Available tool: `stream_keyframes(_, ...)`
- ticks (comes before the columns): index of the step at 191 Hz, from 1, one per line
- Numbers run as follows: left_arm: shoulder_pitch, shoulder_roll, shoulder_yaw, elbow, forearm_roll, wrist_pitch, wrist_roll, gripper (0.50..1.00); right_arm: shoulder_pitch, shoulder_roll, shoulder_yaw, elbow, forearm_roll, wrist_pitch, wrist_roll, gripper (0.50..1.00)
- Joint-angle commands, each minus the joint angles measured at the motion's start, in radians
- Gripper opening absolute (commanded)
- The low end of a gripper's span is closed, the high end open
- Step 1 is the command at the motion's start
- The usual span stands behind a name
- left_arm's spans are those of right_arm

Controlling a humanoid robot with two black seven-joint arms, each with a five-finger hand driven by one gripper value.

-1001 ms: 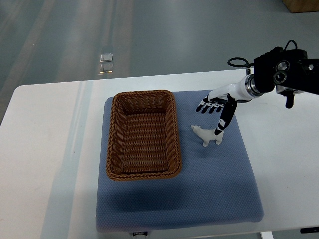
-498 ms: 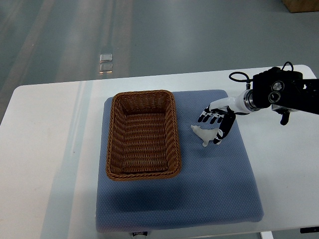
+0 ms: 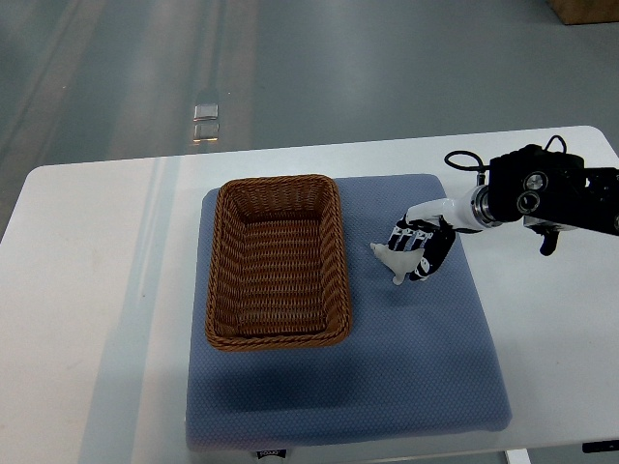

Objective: Place white bear in brown basket with right hand
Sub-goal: 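Close the right hand's fingers around the white polar bear, then lift the bear and carry it over the brown woven basket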

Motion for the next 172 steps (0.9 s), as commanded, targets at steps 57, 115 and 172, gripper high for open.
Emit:
stream_keyframes(57,0.000,0.000,0.003,0.000,0.001,-0.001,0.000,1.000,-0.034,0.000,0.000,0.000,-0.086,-0.062,0.012,0.500)
stream_keyframes(115,0.000,0.000,0.006,-0.005,0.001,-0.001,0.000,1.000,0.149,-0.155,0.081,0.069,-0.044,0.016,0.012,0.500)
stream_keyframes(172,0.000,0.000,0.005,-0.011,0.006,-0.001,0.000,1.000,0.311,-0.275,0.081,0.130,-0.001,0.076,0.012,0.500)
